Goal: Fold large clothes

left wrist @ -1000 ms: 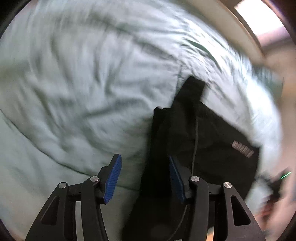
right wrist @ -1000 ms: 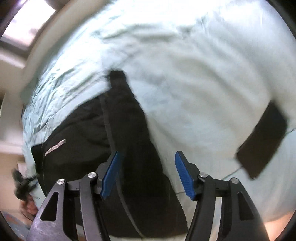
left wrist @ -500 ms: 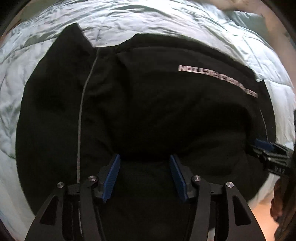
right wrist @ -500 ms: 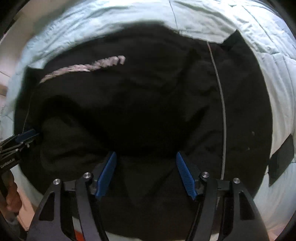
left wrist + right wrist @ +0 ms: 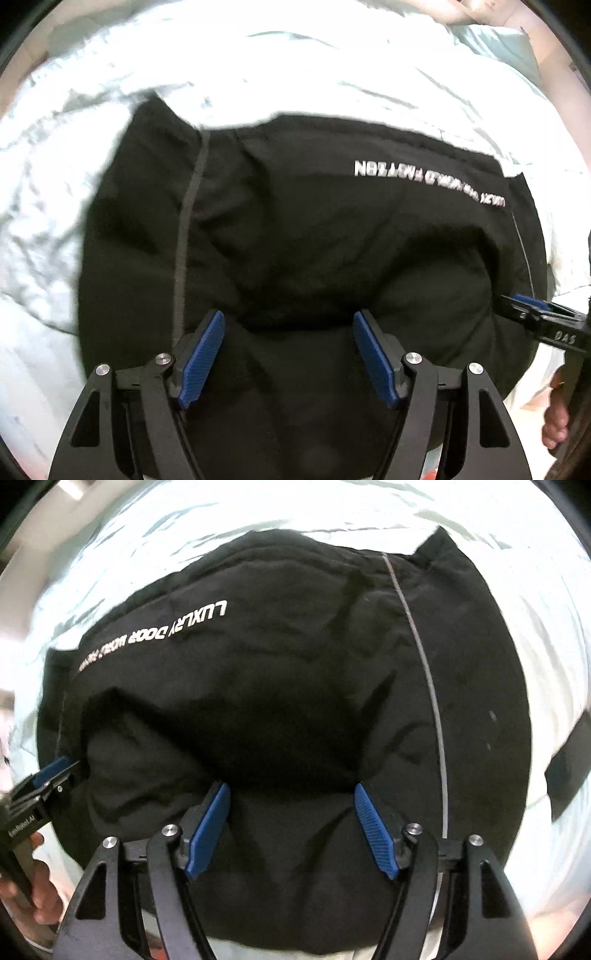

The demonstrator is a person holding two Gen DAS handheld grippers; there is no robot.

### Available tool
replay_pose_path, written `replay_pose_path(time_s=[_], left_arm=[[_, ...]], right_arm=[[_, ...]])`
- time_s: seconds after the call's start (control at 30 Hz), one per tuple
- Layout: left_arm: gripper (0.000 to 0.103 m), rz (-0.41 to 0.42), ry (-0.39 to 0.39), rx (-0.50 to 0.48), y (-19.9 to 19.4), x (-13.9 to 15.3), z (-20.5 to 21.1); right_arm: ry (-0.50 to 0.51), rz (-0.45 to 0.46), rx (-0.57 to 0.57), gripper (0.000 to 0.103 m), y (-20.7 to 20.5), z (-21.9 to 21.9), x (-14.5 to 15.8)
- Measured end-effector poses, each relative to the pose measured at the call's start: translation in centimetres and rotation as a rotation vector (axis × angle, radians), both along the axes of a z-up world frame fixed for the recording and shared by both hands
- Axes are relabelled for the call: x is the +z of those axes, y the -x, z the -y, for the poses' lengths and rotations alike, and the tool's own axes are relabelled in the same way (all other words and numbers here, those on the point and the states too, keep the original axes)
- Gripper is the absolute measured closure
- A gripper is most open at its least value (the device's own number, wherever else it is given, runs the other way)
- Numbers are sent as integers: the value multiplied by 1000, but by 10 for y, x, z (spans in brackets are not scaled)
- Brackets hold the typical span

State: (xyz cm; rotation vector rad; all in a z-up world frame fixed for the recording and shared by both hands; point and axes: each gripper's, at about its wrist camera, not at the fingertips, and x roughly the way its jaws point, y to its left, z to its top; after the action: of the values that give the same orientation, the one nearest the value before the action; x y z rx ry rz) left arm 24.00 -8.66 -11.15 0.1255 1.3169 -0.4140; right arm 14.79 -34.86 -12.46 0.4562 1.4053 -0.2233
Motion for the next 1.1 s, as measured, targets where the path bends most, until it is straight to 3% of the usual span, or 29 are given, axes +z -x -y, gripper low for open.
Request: replay_pose_path(time_s=[0.27,0.47,0.63,0.7,0.87,1.0,1.1], left_arm=[[29,321,-12,45,16,97,-14],[29,399,40,65,28,162,-27],[29,505,17,41,48,214,-21],[29,501,27,39,53,229,-18],[29,426,62,65,59,235,-18],[29,475,4,71,67,241,-15],[29,496,20,62,71,247,-13]], right_arm=[[68,126,-33,31,9,8,84],[160,257,-7,26,3,-7,159],[231,362,20,23,8,-36,213],[249,397,34,23,11,-48,230],[288,456,54,23,21,-71,257],[335,464,69,23,30,-84,264],[366,453,75,23,32,-90,260]])
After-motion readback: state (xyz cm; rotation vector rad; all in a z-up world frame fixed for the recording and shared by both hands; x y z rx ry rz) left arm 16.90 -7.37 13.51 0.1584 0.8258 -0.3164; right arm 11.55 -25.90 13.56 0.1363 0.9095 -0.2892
